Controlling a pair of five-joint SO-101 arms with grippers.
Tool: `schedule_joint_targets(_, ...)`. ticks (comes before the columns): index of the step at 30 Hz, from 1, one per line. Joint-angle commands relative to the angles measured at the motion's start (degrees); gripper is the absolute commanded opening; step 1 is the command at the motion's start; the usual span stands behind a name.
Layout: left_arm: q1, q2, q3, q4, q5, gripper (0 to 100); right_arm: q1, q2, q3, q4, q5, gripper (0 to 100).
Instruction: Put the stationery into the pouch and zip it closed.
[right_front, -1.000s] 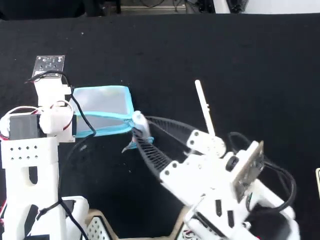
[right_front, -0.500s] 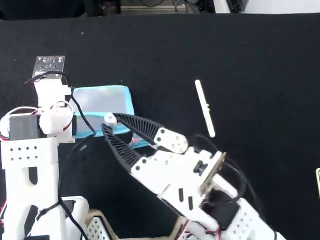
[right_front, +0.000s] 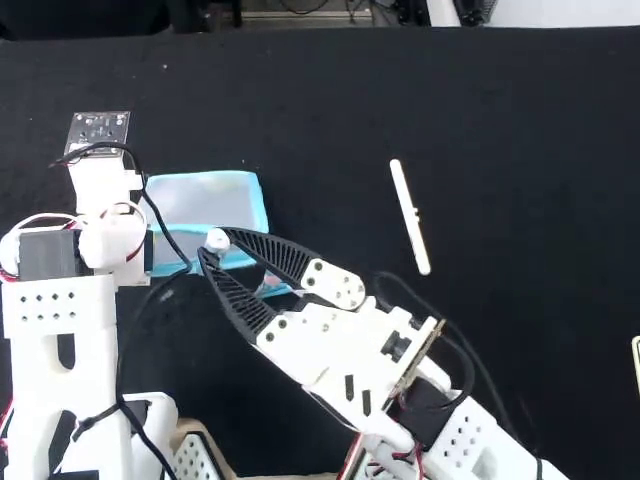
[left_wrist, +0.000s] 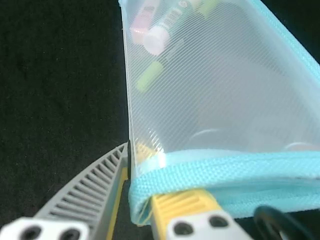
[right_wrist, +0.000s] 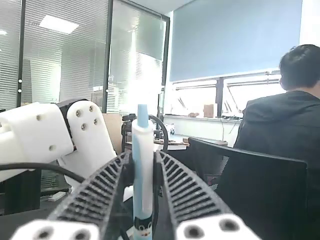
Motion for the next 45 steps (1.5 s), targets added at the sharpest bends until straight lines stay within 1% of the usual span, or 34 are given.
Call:
schedule_joint_targets(1,-0.2,0.4,0.7,0.4,0.5,3,0.8,-0.2,-0.7,-1.5,-0.3,1.1)
schedule_joint_targets(5,-0.2,0.4,0.7,0.1,0.5,3,5.3,-0.1,-0.3,-2.1,-0.3,1.1)
schedule_joint_targets(8,-0.2,0.4,0.7,0.1,0.5,3,7.1,-0.1,0.7,-5.8,-0.3,1.1)
schedule_joint_targets(13,-0.2,0.4,0.7,0.1,0.5,3,7.2,-0.1,4.1,-9.2,-0.3,1.1)
schedule_joint_targets(22,-0.2,0.4,0.6,0.0,0.5,3,7.3,0.6,6.4,-9.1,-0.3,1.1)
schedule_joint_targets(26,2.6,0.5,0.7,0.3,0.5,3,7.3,5.8,6.1,-10.0,-0.3,1.1)
schedule_joint_targets(31,3.8,0.9,0.8,0.4,0.5,3,7.3,14.5,6.0,-16.4,0.0,1.1)
schedule_joint_targets(36,3.8,0.9,0.8,0.2,0.4,3,6.9,17.4,6.0,-18.3,9.1,1.1)
schedule_joint_targets(39,3.8,0.9,0.8,0.1,0.4,3,6.2,17.4,6.1,-17.9,12.1,1.1)
schedule_joint_targets(42,3.8,0.9,0.8,0.1,0.4,3,3.9,17.5,7.4,-17.8,14.0,1.1)
schedule_joint_targets(45,3.8,0.9,0.8,0.2,0.4,3,-0.1,17.5,9.7,-17.8,18.9,1.1)
